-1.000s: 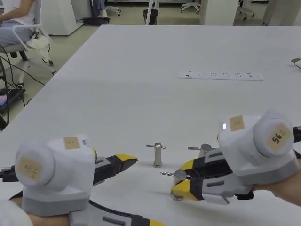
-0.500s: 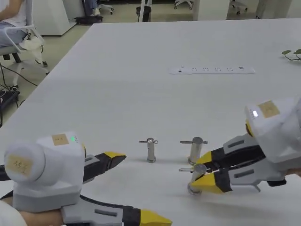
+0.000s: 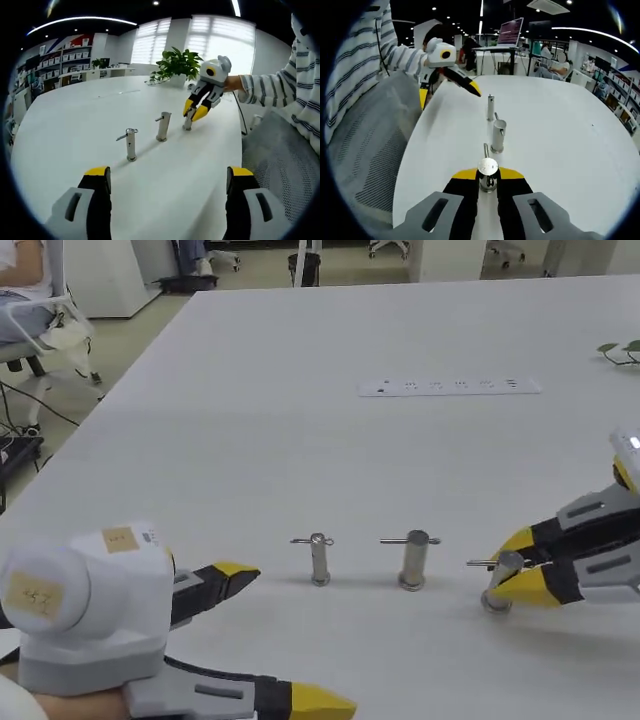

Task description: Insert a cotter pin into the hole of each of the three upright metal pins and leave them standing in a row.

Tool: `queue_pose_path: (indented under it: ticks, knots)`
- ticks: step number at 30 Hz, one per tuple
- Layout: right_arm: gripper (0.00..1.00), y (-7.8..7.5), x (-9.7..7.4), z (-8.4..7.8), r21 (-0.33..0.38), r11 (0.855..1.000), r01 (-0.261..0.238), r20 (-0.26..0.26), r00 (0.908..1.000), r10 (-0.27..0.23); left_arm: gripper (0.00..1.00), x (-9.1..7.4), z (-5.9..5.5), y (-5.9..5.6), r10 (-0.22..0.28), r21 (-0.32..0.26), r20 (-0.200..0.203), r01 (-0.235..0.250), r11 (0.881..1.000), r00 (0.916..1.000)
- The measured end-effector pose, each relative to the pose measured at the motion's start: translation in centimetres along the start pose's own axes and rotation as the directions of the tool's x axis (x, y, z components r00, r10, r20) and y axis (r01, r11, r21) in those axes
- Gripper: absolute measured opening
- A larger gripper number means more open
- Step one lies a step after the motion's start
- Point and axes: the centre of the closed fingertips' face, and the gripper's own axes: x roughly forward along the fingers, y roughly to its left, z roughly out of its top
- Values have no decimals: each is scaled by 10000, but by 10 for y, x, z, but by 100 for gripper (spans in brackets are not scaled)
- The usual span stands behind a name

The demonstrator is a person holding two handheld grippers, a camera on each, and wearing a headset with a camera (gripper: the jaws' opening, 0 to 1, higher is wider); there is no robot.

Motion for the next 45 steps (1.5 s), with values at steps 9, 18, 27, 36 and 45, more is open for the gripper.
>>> queue_pose_path:
  ticks: [9, 18, 27, 36, 45]
  knots:
    - [14, -19, 0, -9, 346, 9990, 291, -87, 9995, -288, 98, -8, 10, -1, 179, -143, 242, -176, 9997, 9995]
    - [14, -21, 4, -13, 178, 9997, 175, 17, 9998, -175, 98, -13, 12, 2, 395, 165, 125, -397, 9991, 9991]
    - [14, -23, 5, -13, 169, 9995, 277, 248, 9993, -281, 97, -14, 13, 3, 476, 288, 70, -478, 9984, 9988]
    - [16, -24, 3, -11, 1227, 9904, 635, 579, 9958, -710, 97, -13, 13, -1, 435, 263, 21, -436, 9987, 9990]
    - [53, -24, -18, 4, 1772, 9694, 1701, 1098, 9754, -1912, 99, -13, 9, -5, 481, 271, -110, -477, 9985, 9988]
